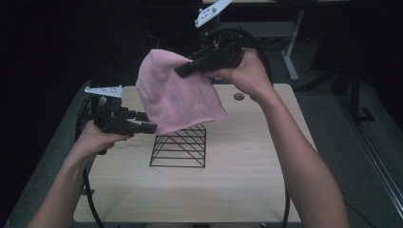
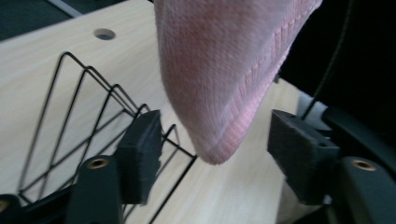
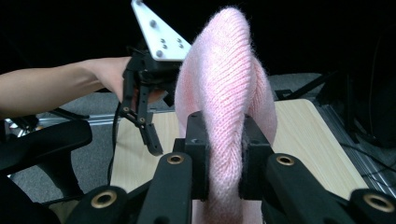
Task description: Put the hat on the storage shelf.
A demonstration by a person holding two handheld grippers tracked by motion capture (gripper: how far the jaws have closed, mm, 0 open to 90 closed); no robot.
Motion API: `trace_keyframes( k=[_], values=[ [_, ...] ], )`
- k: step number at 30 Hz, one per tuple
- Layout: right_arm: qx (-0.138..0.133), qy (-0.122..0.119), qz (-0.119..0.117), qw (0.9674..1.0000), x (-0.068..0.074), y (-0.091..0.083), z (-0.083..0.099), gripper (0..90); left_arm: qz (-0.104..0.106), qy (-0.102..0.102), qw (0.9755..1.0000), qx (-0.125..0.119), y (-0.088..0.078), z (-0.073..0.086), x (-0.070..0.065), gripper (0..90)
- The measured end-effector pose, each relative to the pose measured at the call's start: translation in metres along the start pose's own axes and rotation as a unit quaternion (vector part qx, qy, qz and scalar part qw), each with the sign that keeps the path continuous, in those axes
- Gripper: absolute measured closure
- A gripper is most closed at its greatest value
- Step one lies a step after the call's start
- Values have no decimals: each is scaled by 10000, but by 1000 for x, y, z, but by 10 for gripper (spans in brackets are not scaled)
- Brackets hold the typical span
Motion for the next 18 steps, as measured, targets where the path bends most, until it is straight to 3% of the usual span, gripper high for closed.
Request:
trace_keyframes(
  k=[3, 6, 9, 11, 13, 18],
  values=[
    [-17, -34, -27, 10000, -1, 4, -1, 773, 99, 54, 9999, 105, -1, 2, 0, 512],
    [-25, 22, -63, 10000, -2, 9, 1, 773, 86, 154, 9998, 118, -2, 2, 0, 681],
    [-7, 112, -30, 9999, -7, 13, 5, 773, 13, 175, 9998, 136, -2, 3, 2, 793],
    [3, 57, -12, 10000, -10, 14, 7, 773, -65, 186, 9997, 126, -3, 3, 5, 805],
    [4, 154, 2, 9999, -12, 16, 10, 773, -176, 215, 9994, 212, -4, 4, 9, 820],
    [132, 309, 75, 9994, -26, 27, 28, 773, -516, 306, 9966, 565, 0, 8, 19, 830]
  ],
)
Point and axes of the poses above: each handheld gripper's, and its own axes: y roughly forward along the jaws, z roughly out of its underside, x roughly to its left, the point moved 5 cm from there along y, roughly forward along the jaws, and after that the axes turned 9 degrees about -x, right-handed, at the moved point
